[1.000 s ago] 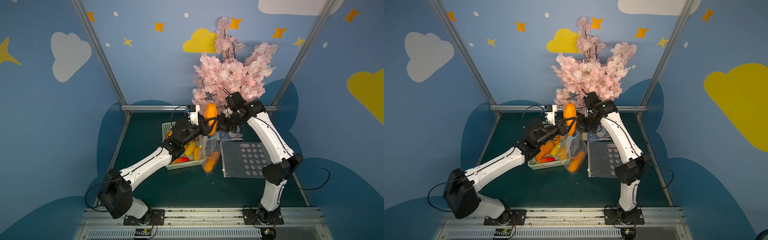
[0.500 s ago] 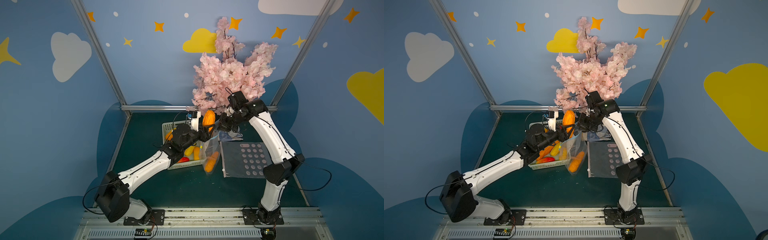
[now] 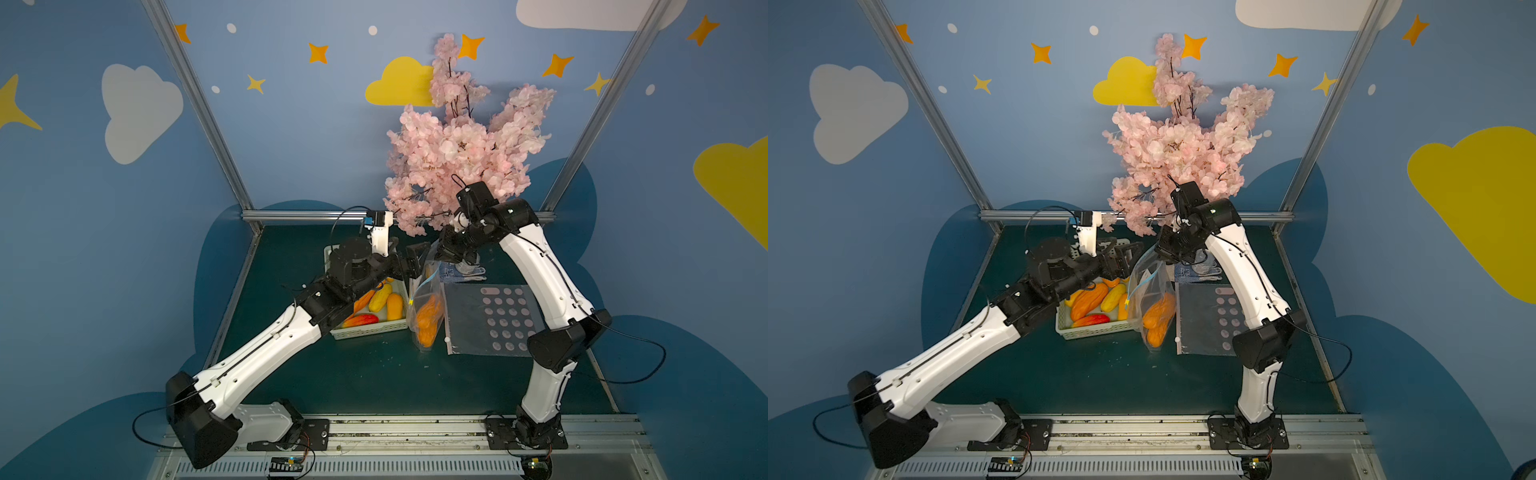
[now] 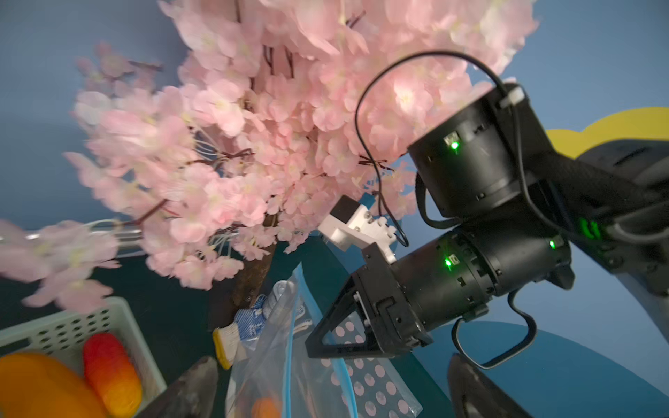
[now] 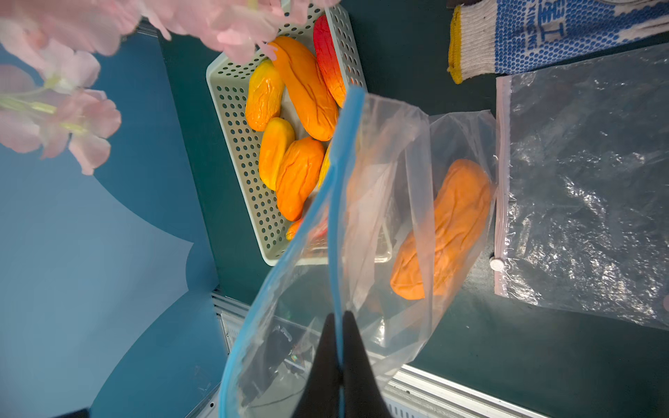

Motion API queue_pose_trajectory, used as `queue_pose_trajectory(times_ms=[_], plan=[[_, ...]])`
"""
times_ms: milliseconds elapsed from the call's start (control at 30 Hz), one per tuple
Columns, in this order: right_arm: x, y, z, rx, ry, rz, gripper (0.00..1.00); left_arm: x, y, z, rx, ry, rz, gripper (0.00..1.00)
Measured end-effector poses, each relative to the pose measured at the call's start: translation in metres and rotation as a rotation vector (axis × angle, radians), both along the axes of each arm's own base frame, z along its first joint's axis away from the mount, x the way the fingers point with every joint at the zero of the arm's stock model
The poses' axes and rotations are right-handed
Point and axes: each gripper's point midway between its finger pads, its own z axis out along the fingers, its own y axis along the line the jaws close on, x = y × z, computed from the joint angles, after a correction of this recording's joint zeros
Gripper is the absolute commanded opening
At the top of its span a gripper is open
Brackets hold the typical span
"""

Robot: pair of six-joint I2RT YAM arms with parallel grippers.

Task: Place the mango in a zip-top bag and seal the zipper
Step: Place the mango in the zipper food storage bag, then pick up the mango from the basket.

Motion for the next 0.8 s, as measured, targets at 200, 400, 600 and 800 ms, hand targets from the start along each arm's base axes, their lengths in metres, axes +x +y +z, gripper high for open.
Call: queue_pose_trajectory(times_ms=[200,400,600,800], plan=[[-0.002,-0.004,0.011,-0.004,-0.043,0.005,0.0,0.039,0.114,-0.075,0.118,0.356,0.337,0.92],[-0.004,-0.005,0.016,-0.003,-0.059,0.009,0.0,0.058,0.125,-0.247,0.522,0.772,0.322,0.98],[-0.004,-0.005,0.016,-0.004,-0.06,0.013,0.0,0.057,0.136,-0.319,0.816,0.898,0.181,0.97],[-0.005,-0.005,0.016,-0.005,-0.061,0.015,0.0,0.072,0.125,-0.323,0.94,0.81,0.054,0.94]])
